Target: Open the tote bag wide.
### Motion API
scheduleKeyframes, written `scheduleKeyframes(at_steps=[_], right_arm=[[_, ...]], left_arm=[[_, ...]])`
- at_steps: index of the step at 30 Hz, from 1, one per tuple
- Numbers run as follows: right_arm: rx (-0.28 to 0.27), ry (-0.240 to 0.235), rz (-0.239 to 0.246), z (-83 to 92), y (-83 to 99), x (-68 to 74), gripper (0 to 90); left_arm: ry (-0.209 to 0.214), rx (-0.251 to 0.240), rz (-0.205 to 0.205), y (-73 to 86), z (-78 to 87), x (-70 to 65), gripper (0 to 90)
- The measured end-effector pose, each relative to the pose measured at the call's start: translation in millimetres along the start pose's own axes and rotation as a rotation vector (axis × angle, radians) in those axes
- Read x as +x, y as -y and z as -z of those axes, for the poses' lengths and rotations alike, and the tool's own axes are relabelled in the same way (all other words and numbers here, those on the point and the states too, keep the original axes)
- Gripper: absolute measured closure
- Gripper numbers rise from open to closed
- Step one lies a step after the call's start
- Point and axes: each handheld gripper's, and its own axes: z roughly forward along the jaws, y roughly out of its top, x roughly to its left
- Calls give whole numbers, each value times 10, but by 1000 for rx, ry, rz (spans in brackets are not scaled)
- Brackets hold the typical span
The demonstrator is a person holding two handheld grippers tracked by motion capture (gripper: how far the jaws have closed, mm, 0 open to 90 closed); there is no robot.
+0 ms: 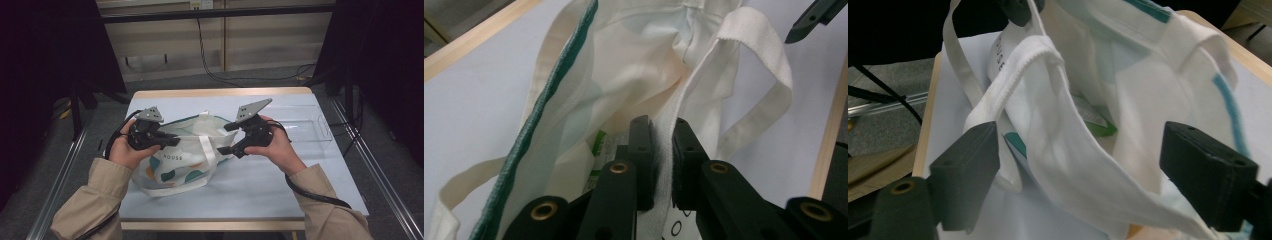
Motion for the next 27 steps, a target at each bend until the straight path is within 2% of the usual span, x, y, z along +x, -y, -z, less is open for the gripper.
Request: scheduleKeyframes(at_steps=[5,9,10,11,12,13,15,16,18,19,20,22,23,27], right_arm=[[-6,-46,1,-113,-16,62,237],[-10,-78,15,-190,-37,113,310],[-10,-82,16,-205,-42,122,337],[-8,-83,11,-222,-47,128,375],[-5,-86,13,-251,-50,132,468],[-5,-86,13,-251,-50,132,468],[9,-94,26,-280,-49,138,564],[19,-95,30,-292,-47,146,634],[26,-85,40,-299,-39,154,728],[19,-92,39,-295,-25,152,807],[18,-91,35,-291,-13,145,810],[18,-98,34,-291,-2,140,814],[16,-103,28,-290,16,141,818],[16,-105,33,-287,31,154,820]], left_arm=[[7,3,7,-7,-20,-18,836],[5,11,-2,-7,-19,-5,836],[13,4,7,-4,-25,-5,836],[13,2,6,-3,-26,0,833],[13,2,6,-3,-26,3,823],[11,2,9,-2,-25,4,823],[25,-2,14,1,-29,9,795],[22,-1,25,6,-29,5,771],[19,-1,19,9,-24,13,752],[15,-18,29,5,-11,10,690],[15,-18,29,5,-11,10,647],[15,-26,32,-5,21,18,626],[17,-34,35,-12,37,22,578],[19,-43,42,-36,91,26,546]])
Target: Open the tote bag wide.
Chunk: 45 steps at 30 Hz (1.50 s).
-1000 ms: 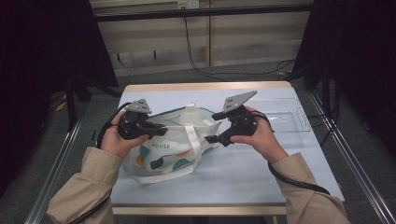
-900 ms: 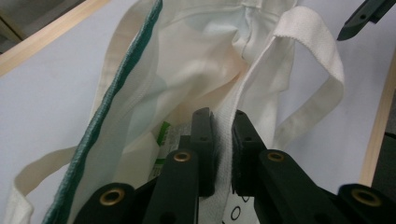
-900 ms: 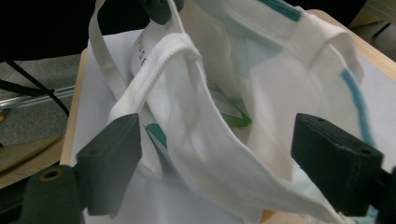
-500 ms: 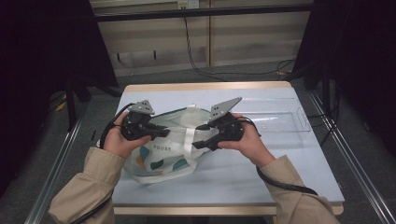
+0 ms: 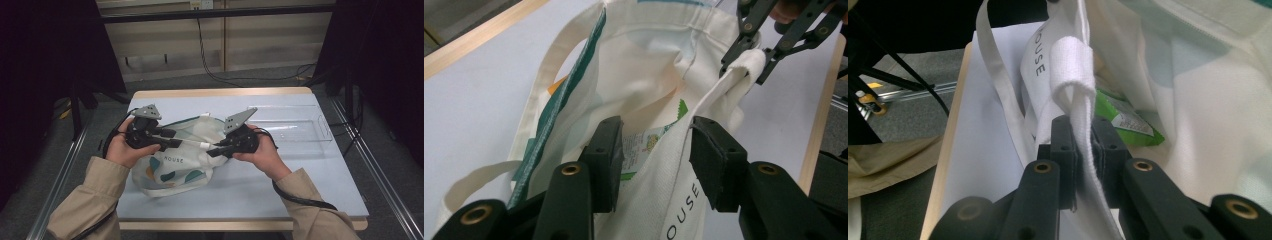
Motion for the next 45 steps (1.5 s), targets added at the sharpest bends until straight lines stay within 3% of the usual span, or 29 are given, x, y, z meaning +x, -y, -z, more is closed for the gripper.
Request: scheduleKeyframes(at_steps=[4,9,22,28,34,37,40,41,43,44,45], right_arm=[[1,-4,0,-8,18,8,820],[11,-10,14,-11,19,36,821],[34,-15,42,-6,18,86,823],[46,-10,55,5,16,117,823],[43,-13,55,11,36,118,823],[36,-10,55,16,44,112,823],[38,-12,53,10,43,118,823],[37,-12,53,11,43,117,823],[34,-11,51,12,44,113,823],[32,-12,48,13,46,110,823],[28,-15,47,12,52,104,823]], left_arm=[[-5,-13,-5,-33,46,13,488],[-24,-24,13,-51,88,80,484],[-89,-41,14,-111,171,228,410],[-126,-10,-3,-126,173,308,377],[-136,4,31,-52,102,425,370],[-136,26,26,-7,36,439,395],[-128,52,37,13,-7,459,520],[-126,85,8,10,-31,469,573],[-121,84,23,13,-48,468,599],[-109,104,11,8,-45,485,645],[-108,91,23,13,-59,482,721]])
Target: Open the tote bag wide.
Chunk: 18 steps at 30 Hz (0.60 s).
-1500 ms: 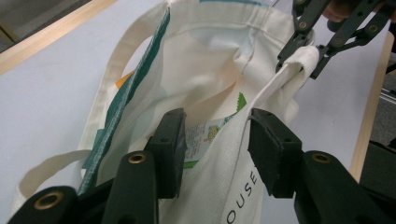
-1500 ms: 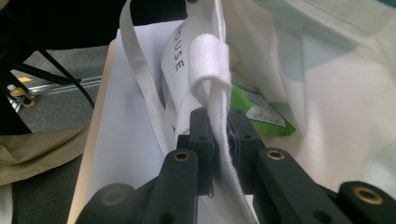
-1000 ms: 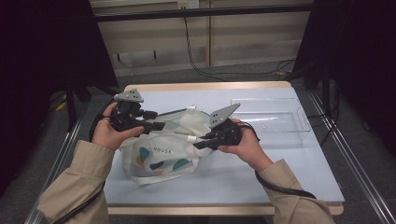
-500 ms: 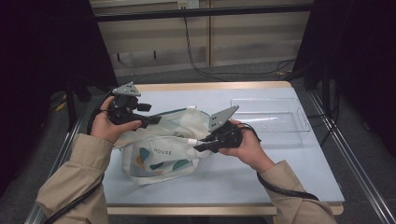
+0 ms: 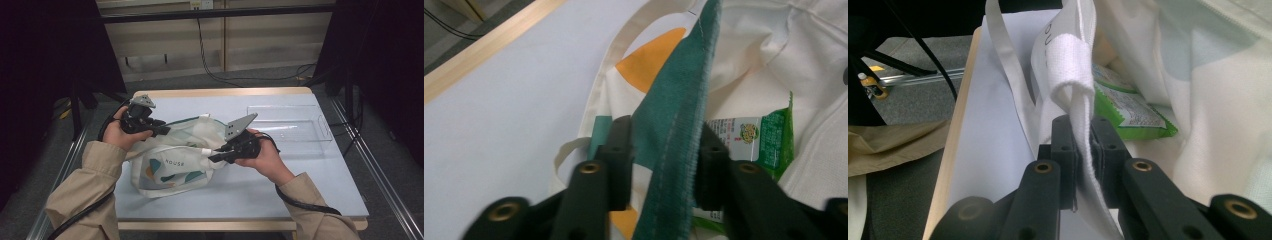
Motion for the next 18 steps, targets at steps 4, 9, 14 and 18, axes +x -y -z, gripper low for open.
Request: scheduleKeyframes(at_steps=[4,9,14,18], right_arm=[[0,-3,0,-4,10,6,824],[4,-7,5,1,39,29,824],[2,-11,5,-4,77,46,824],[-1,-15,0,-4,124,55,824]], left_arm=[[15,18,-20,0,-1,41,754],[-9,26,-37,-26,31,70,768],[-28,25,-33,-67,19,102,764],[-38,7,0,-81,30,142,769]])
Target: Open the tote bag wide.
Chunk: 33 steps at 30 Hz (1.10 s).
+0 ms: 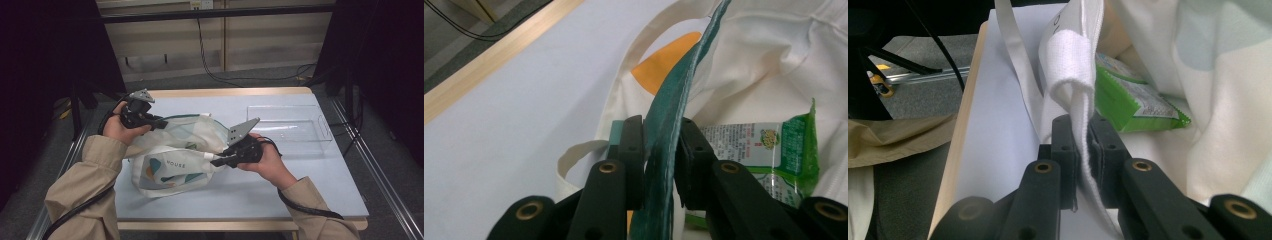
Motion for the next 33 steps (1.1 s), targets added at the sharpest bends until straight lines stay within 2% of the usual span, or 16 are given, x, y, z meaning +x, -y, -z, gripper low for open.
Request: scheduleKeyframes(at_steps=[2,5,8,12,15,33], right_arm=[[0,-5,-5,-5,21,9,824],[-1,-9,-10,-15,54,19,824],[1,-12,-12,-28,100,35,824],[1,-10,-15,-41,142,42,824],[0,-13,-16,-44,178,44,824],[9,-20,-13,-83,278,102,824]], left_arm=[[8,-16,19,4,8,31,775],[14,-16,25,10,3,65,779],[-2,-18,44,9,-13,72,783],[-1,-23,46,-15,-34,93,783],[-16,-13,39,-37,-45,100,787],[-50,-11,83,-38,-138,248,791]])
